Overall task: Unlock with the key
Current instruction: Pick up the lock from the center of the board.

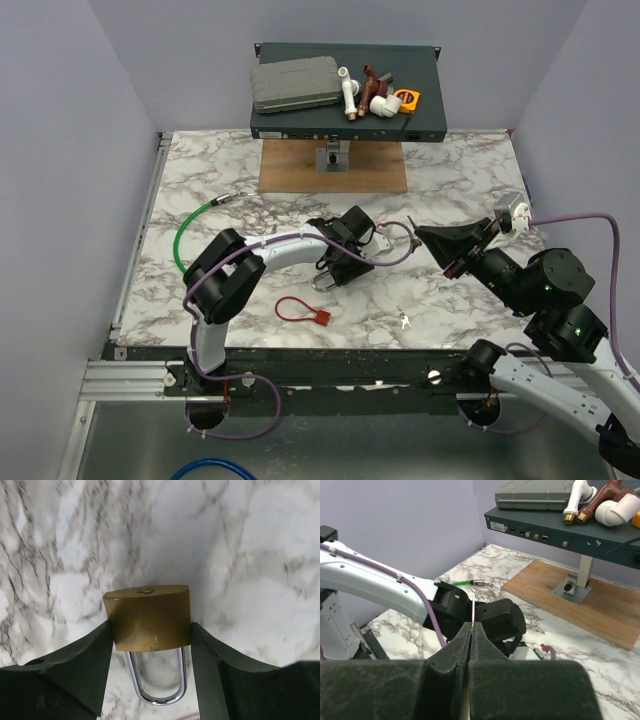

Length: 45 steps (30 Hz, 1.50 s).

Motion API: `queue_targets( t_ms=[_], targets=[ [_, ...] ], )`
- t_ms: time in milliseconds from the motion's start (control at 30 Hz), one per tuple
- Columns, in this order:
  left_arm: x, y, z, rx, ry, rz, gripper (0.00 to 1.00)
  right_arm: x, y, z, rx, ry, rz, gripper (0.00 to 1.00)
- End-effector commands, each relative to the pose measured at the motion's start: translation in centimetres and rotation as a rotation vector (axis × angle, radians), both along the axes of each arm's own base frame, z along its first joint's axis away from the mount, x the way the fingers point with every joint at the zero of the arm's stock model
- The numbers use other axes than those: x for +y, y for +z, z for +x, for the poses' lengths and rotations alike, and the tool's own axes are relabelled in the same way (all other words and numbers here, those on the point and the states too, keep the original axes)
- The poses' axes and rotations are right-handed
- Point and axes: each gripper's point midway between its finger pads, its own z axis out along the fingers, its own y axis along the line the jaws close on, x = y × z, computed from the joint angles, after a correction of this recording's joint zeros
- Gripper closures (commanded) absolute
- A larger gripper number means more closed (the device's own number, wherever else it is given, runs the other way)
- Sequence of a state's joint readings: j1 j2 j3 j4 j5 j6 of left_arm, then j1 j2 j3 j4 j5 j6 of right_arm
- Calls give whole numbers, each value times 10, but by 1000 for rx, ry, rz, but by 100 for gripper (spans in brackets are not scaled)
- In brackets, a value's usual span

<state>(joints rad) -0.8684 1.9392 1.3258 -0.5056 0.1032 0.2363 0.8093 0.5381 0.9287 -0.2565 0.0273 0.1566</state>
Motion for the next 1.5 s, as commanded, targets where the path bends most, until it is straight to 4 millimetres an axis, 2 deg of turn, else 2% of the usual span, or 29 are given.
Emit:
queue_targets(
  t_ms=[0, 100, 300, 400, 533, 700, 900, 1067, 1300, 1467],
  targets=[
    [24, 56, -23, -43, -193, -13, 86, -8, 15, 2, -34, -34, 20, 99],
    [47, 97, -28, -108, -268, -41, 100, -6, 18, 6, -39, -41, 20, 99],
    [96, 170, -42, -319, -436, -102, 100, 5, 32, 8, -72, -9, 27, 99],
    [112, 206, -52, -480, -560, -153, 100, 14, 36, 4, -88, 43, 16, 99],
    [121, 252, -73, -819, -757, -220, 100, 39, 29, -7, -85, 187, -29, 99],
    [117, 290, -108, -1025, -944, -318, 100, 75, 6, -12, -16, 366, -119, 99],
    [106, 328, -121, -1118, -1015, -366, 100, 103, -14, -21, 38, 544, -217, 99],
    [100, 357, -130, -1196, -1042, -410, 100, 109, -26, -27, 76, 618, -271, 99],
    [95, 364, -144, -1269, -1120, -411, 100, 100, -33, -31, 25, 618, -331, 99],
    [90, 364, -145, -1262, -1130, -420, 100, 93, -34, -31, 6, 595, -355, 99]
  ],
)
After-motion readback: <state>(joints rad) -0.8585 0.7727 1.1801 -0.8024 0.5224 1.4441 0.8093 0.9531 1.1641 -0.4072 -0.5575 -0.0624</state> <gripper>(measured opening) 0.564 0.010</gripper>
